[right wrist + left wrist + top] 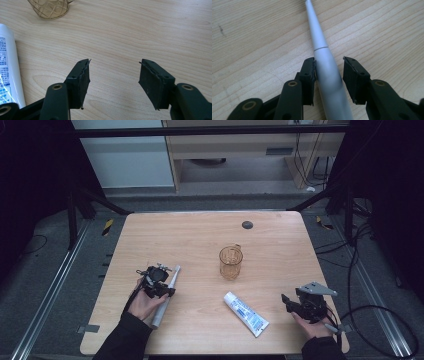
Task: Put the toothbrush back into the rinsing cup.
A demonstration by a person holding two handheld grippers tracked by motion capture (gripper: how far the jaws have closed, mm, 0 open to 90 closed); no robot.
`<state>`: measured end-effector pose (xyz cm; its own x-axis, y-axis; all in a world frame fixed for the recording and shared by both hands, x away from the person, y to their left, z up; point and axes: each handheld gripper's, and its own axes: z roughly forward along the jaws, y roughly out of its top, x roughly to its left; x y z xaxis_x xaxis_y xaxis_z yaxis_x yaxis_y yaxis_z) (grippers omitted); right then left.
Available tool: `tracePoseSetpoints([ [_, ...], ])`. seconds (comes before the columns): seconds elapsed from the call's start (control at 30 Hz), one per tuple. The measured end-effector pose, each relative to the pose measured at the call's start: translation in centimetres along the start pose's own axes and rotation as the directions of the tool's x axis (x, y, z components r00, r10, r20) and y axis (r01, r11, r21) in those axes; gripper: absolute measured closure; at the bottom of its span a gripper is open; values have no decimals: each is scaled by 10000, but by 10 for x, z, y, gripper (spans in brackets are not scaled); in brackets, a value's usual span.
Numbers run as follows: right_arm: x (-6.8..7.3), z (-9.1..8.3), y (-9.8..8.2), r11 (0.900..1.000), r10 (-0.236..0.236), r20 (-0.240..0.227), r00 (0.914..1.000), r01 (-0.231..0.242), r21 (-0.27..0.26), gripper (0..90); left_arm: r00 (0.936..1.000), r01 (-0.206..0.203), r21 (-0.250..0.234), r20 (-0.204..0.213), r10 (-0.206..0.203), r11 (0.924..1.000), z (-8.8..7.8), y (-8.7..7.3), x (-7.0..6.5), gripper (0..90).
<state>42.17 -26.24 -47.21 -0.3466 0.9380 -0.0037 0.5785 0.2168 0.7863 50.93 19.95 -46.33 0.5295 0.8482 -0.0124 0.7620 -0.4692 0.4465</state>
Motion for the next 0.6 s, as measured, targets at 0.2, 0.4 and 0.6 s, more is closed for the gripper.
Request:
tracePoseSetpoints([
  [0.2, 0, -1, 0, 10000, 93, -55, 9999, -94, -8, 415, 10000, -62, 24, 61, 62, 10000, 1, -1, 0, 624],
  [0.4, 0, -1, 0, 10000, 19, -23, 10000, -19, -45, 420, 9999, -20, 136, 146, 18, 9999, 7, 0, 1, 632],
  [0.6, -1, -2, 0, 10000, 33, -45, 10000, -33, -51, 426, 9999, -13, 170, 157, 10, 9999, 8, 0, -1, 662],
])
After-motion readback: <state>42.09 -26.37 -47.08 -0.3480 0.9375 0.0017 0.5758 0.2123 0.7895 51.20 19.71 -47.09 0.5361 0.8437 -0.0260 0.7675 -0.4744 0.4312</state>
